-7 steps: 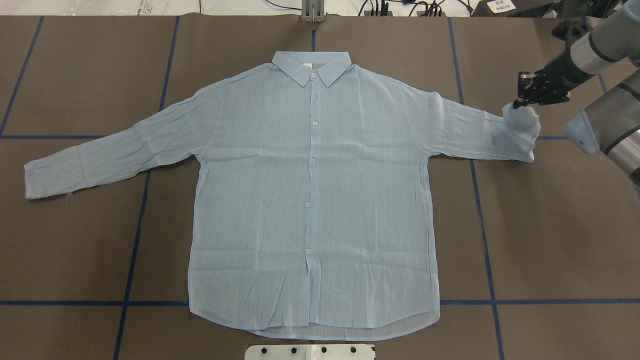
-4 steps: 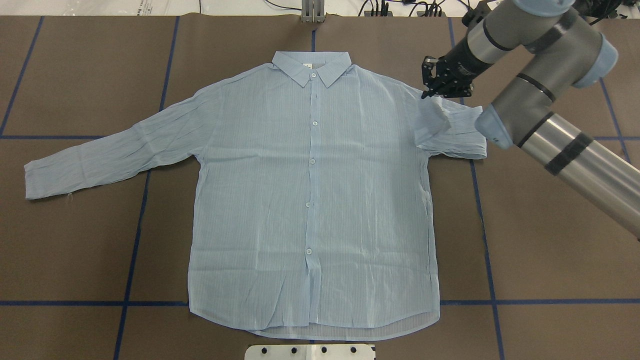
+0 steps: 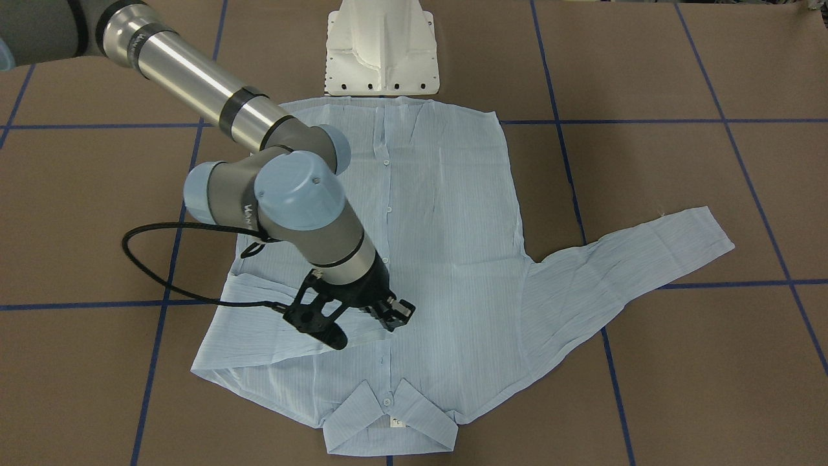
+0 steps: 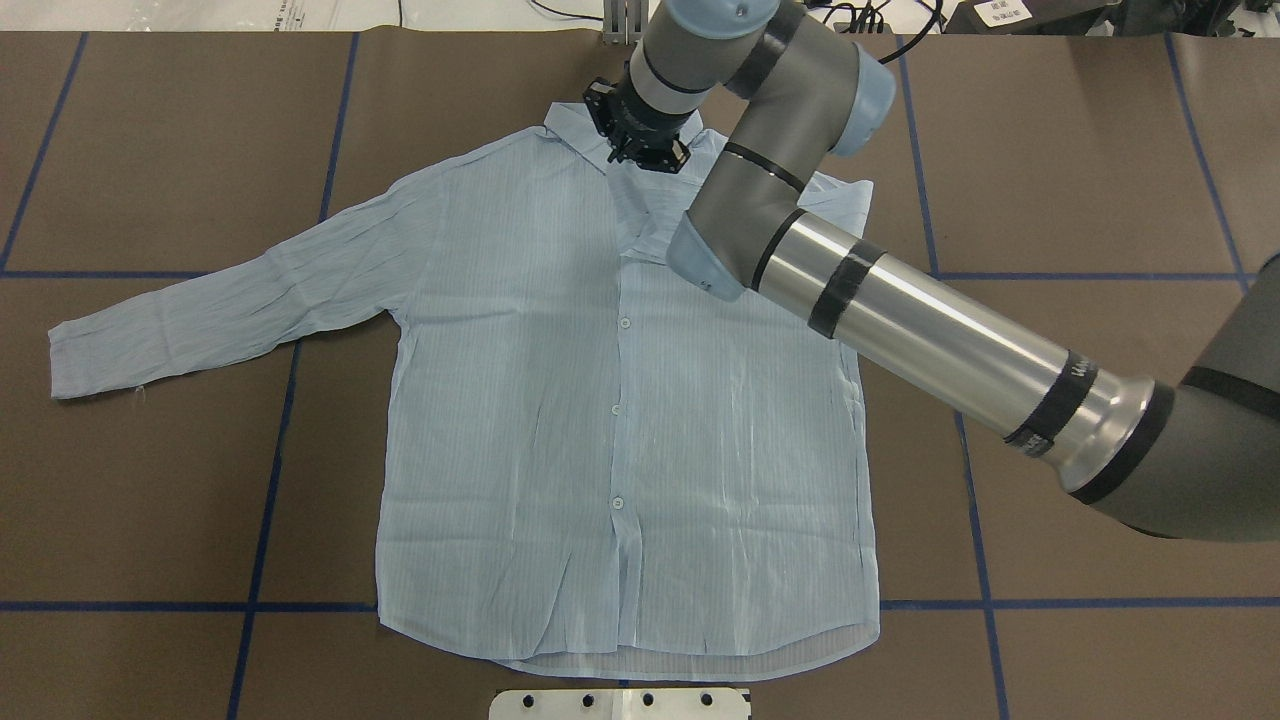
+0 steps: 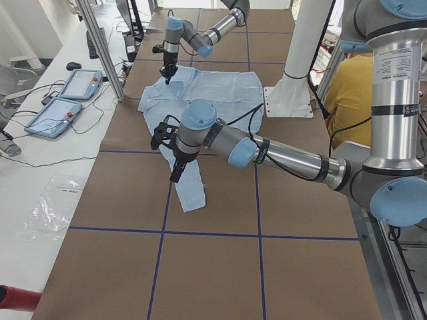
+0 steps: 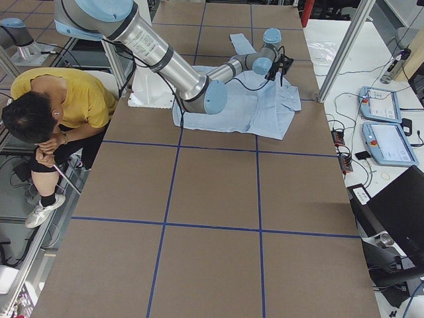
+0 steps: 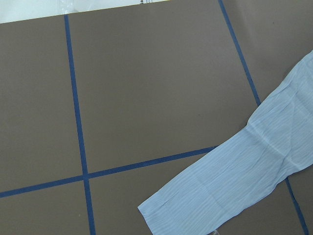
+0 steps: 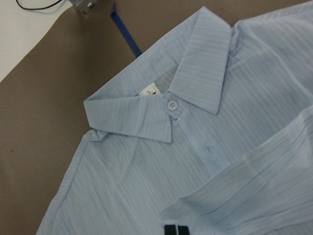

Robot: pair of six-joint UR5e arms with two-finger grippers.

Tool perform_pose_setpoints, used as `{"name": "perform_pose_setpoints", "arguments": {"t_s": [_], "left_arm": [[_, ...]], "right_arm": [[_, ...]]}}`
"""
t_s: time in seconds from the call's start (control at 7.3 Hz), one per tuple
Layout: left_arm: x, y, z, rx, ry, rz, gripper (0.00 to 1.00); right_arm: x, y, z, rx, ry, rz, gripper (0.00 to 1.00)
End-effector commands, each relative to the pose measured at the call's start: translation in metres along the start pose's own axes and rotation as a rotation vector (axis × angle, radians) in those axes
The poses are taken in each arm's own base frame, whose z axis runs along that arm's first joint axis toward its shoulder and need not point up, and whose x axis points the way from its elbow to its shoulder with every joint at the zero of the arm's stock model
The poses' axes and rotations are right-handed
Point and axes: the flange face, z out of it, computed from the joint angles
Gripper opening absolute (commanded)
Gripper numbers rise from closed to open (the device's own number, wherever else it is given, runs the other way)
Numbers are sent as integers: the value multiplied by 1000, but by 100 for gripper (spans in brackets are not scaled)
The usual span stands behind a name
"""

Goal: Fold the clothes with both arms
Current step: 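Carry the grasped sleeve with the right gripper across toward the collar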

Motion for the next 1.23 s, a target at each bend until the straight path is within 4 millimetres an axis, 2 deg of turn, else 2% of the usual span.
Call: {"name": "perform_pose_setpoints", "arguments": {"t_s": [0.0,0.14,0.27,0.41,0.55,0.68,0.82,0.96,1.1], "left_arm": [[11,-9,29,-45,12,31,100],[11,-46,63,-77,18,40,100],[0,-71,98,-110,19,3,100],[0,-69,141,-132,38,-40,95],[2,-51,188,-186,43,-145,95],[4,-35,219,-153,-35,-128,94],[-17,-15,250,-174,-68,-172,94],[-34,1,267,-192,-73,-192,90],[-31,9,279,-211,-67,-214,87]], "right_arm": [[-23,54,24,29,-4,-13,100],[-18,83,39,36,1,-11,100],[-34,112,34,35,-26,-3,100],[-46,123,19,26,-55,45,100],[-50,126,7,20,-78,46,100],[-39,124,-4,14,-85,39,100],[-22,112,-22,34,-54,53,100],[-14,95,-32,38,-44,66,100],[4,83,-34,33,-40,62,100]]}}
